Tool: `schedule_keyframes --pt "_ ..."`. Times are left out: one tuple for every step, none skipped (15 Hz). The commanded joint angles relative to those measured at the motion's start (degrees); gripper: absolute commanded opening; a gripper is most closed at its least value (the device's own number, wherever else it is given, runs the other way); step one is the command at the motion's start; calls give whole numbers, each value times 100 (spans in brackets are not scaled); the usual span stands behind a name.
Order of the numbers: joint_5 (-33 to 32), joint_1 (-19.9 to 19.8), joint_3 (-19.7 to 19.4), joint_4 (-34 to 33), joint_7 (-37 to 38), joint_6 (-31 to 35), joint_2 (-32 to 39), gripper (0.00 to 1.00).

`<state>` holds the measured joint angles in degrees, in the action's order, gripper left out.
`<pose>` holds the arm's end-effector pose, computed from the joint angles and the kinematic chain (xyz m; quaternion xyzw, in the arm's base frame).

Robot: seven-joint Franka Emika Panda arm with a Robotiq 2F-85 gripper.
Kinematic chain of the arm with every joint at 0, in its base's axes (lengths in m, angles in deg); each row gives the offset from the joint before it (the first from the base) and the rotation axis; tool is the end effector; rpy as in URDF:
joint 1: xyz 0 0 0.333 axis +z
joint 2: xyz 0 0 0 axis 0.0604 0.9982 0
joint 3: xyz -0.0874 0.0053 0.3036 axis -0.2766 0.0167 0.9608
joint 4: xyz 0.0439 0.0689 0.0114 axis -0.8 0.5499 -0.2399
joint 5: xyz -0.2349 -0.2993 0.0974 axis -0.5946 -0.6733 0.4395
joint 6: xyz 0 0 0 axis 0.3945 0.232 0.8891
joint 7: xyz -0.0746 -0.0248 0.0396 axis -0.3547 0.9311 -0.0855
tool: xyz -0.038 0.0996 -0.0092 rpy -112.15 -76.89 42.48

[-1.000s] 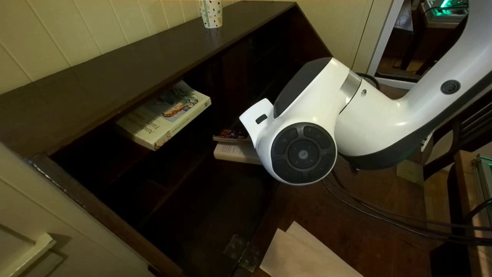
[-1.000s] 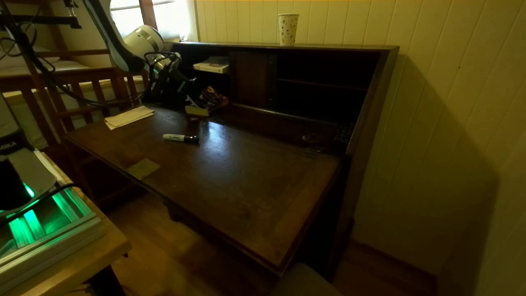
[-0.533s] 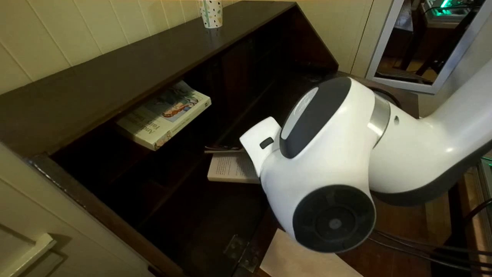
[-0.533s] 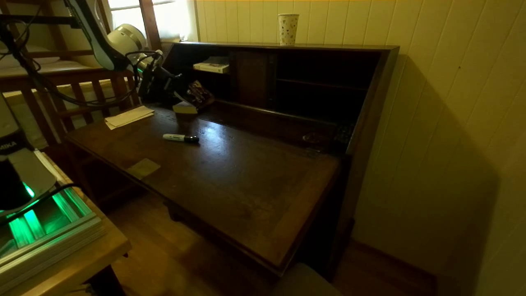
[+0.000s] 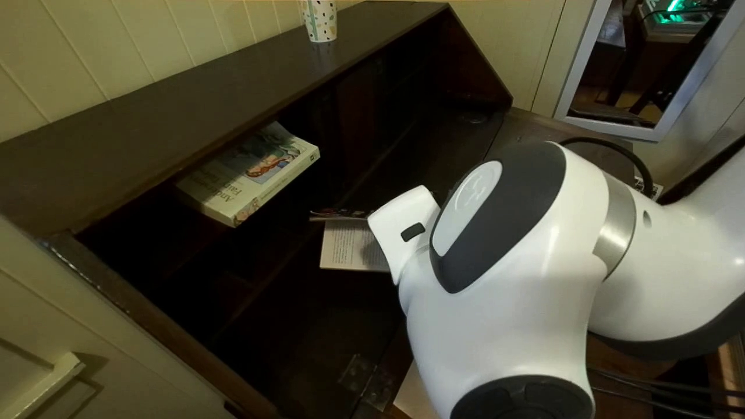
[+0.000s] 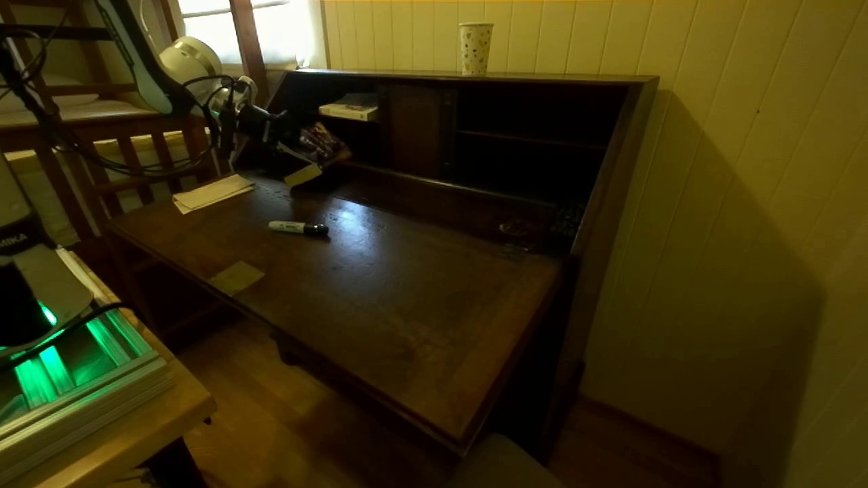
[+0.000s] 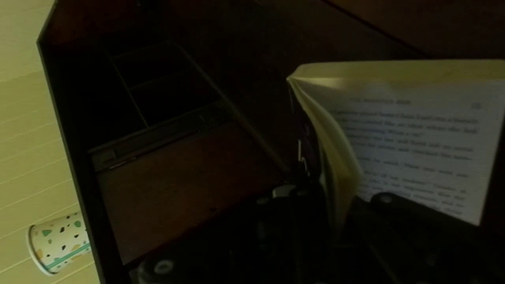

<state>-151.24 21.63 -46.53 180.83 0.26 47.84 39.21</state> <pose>0.4814 0.2189 0.1972 0.8355 0.1314 0.2583 0.4669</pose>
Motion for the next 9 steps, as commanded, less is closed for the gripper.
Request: schedule_keyframes --pt "-160 45 81 205 214 -372 -256 1" --pt "-162 52 97 210 225 -445 -280 1" --pt "-175 58 113 223 235 -507 -312 1" --pt "-174 61 135 234 216 -565 -352 1" --pt "-183 68 159 249 210 -615 -394 1" --pt "-213 80 176 265 219 -658 -440 1" --pt "-230 77 201 285 198 -667 -493 1" --pt "-266 81 228 313 190 -671 -555 1" --pt "-303 79 254 348 168 -652 -613 1"
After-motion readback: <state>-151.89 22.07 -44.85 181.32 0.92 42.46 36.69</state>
